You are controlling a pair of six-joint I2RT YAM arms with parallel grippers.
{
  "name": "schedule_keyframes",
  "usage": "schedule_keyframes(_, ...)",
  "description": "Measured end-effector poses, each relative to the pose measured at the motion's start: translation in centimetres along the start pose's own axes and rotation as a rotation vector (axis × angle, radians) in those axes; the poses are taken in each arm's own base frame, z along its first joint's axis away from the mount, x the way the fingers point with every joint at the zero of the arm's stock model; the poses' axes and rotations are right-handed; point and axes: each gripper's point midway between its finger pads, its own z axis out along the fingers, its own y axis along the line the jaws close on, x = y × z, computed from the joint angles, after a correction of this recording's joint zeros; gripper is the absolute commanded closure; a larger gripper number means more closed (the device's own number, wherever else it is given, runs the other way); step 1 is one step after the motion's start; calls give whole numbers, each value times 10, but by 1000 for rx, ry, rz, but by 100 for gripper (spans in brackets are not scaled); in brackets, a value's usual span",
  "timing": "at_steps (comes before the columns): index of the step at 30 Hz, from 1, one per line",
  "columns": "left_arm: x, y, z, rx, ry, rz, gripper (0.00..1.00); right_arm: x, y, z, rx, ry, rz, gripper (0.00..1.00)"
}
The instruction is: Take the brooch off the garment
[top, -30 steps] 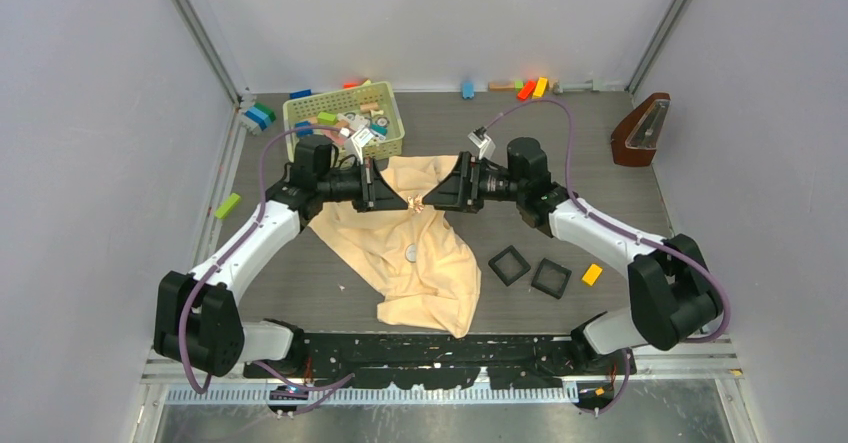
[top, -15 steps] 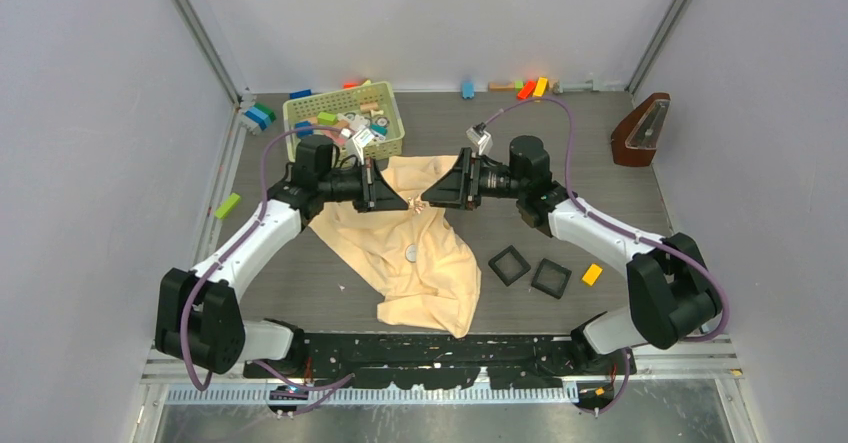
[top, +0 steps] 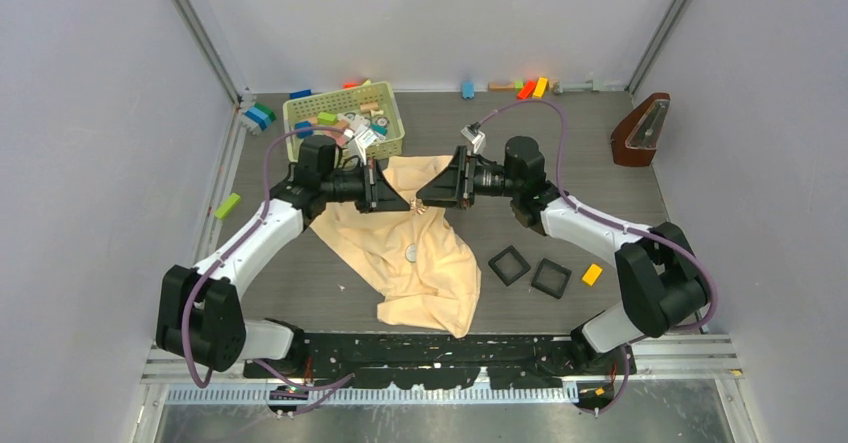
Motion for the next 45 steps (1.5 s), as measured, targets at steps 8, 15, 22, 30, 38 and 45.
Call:
schedule_keyframes(8,1,1,3,5,5,-2,100,-1,0,2,-6,-2,8,23)
schedule_keyframes(15,1,1,4,12,2,-13,100,-17,-8,-13,54,-74,-6,25)
schedule_keyframes(22,0,-3,5,47,-10,-24,100,-28,-13,-31,93,-162,-18,44)
schedule_keyframes(30,-6,-12,6,96,-31,-23,100,-16,-27,-26,65,-163,74,42)
schedule_keyframes(38,-8,-16,6,113,-39,-28,100,-6,-17,-12,5,-132,93,56)
schedule_keyframes(45,-10,-18,6,120,-45,-20,100,-8,-17,-8,-13,-134,105,67)
